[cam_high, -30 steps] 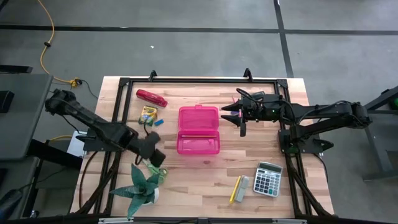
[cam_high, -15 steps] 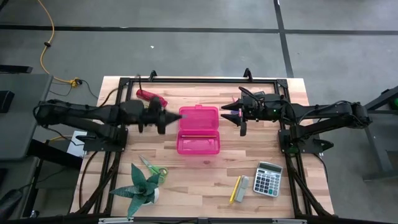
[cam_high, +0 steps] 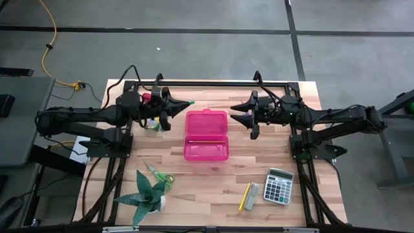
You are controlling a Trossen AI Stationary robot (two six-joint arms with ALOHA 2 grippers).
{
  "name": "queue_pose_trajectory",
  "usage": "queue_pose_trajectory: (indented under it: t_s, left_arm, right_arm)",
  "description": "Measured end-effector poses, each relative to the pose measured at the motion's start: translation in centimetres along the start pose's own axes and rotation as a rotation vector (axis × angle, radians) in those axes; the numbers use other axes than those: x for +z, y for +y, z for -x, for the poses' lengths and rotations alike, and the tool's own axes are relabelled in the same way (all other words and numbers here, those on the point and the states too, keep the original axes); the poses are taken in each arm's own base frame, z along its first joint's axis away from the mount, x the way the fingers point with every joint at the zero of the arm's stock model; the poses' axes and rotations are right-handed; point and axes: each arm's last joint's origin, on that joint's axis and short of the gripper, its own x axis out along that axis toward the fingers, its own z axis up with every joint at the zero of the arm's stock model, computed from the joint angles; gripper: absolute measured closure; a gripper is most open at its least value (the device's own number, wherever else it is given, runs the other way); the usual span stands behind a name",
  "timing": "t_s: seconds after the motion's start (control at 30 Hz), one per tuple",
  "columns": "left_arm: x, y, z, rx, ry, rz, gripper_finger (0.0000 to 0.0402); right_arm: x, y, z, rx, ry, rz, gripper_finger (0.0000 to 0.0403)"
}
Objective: Pack school essentials
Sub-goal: Put the green eraser into the pink supply box
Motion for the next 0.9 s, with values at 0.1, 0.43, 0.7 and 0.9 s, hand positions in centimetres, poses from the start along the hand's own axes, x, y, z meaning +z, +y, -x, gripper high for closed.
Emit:
queue_pose_trajectory:
  t_s: [0.1, 0.43, 0.7, 0.9]
  left_arm:
    - [0.0, 0.0, 0.0, 0.002, -0.001, -0.001, 0.0401]
    - [-2.9, 0.2, -1.8, 0.037, 0.145, 0.092, 0.0401]
    - [-11.0, 0.2, -6.4, 0.104, 0.621, 0.144, 0.0401]
    - [-16.1, 0.4, -8.0, 0.092, 0.844, 0.162, 0.0401]
  right_arm:
    - [0.0, 0.0, 0.0, 0.0, 0.0, 0.0, 0.0245]
    - [-0.1, 0.0, 0.0, -0.001, 0.007, 0.0, 0.0245]
    - [-0.3, 0.0, 0.0, -0.005, 0.035, -0.038, 0.0245]
    - [-0.6, -0.1, 0.0, -0.009, 0.059, -0.042, 0.0245]
